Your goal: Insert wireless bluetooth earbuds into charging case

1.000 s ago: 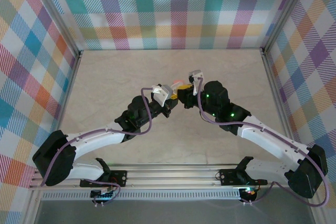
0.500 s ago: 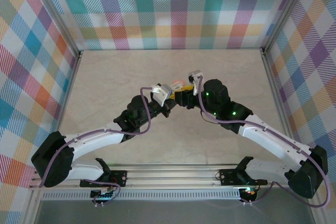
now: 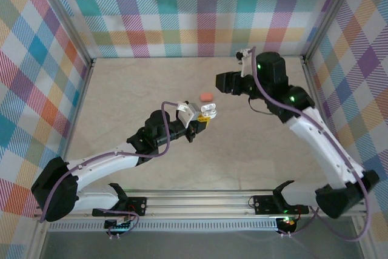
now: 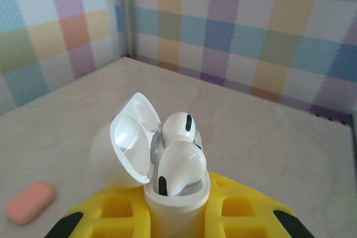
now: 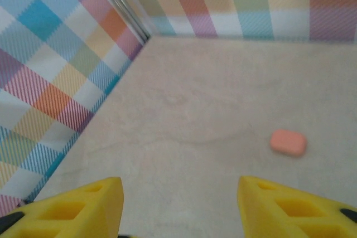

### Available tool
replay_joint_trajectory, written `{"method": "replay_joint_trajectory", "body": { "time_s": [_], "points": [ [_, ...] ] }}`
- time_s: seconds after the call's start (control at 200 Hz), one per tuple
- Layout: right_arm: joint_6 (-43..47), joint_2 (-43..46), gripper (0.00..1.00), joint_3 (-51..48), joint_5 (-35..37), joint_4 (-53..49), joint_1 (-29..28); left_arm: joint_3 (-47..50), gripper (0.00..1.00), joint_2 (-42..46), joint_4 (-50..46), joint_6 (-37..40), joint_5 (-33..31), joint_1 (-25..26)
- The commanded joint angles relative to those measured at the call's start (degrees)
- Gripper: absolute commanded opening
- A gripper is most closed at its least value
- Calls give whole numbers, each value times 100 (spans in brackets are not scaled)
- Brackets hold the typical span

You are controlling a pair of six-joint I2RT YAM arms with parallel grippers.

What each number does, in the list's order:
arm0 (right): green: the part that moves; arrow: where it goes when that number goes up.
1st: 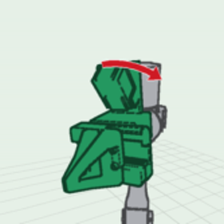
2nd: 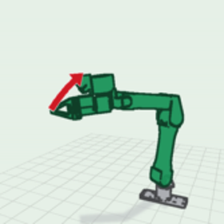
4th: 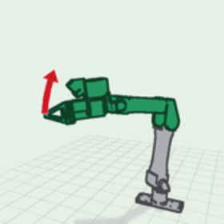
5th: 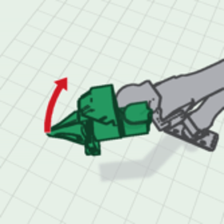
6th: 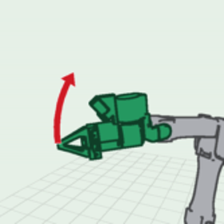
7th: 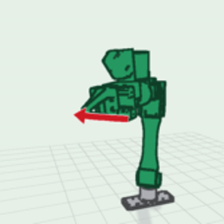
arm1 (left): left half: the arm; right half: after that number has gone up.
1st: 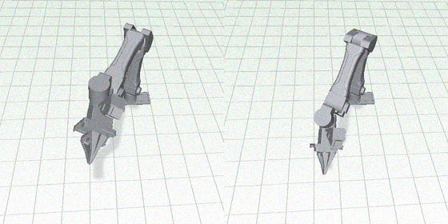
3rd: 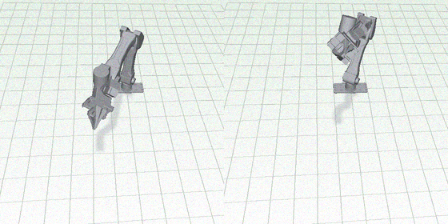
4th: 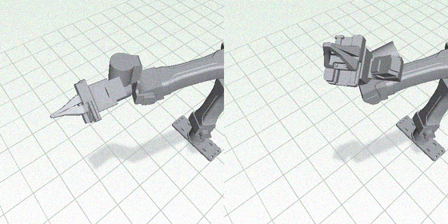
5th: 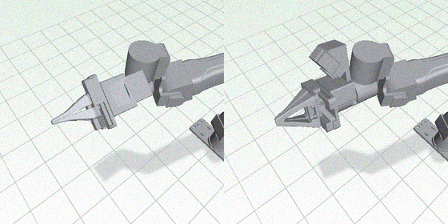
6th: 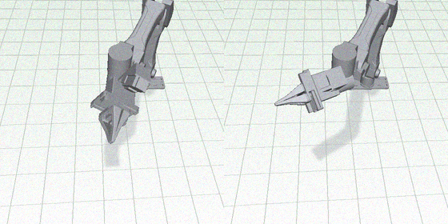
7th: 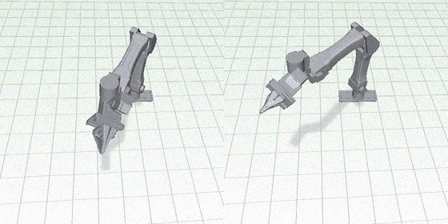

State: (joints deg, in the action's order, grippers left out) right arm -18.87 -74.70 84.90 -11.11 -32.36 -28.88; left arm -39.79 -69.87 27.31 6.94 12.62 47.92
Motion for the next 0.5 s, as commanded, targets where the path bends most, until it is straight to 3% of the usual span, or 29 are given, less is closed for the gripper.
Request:
{"method": "replay_joint_trajectory", "body": {
  "time_s": [0.0,0.135,0.3,0.495],
  "points": [
    [-186,-649,53,188,-1521,-951,289,-342,0,99,-330,63,797,12],
    [-216,-915,50,124,-2375,-898,296,-407,0,105,-407,-22,798,7],
    [-474,-620,41,-500,-3053,-378,274,-466,0,72,-376,-212,535,-43],
    [-259,-10,40,-951,-2903,-351,261,-399,0,-9,-112,-537,334,-188]
  ]
}}
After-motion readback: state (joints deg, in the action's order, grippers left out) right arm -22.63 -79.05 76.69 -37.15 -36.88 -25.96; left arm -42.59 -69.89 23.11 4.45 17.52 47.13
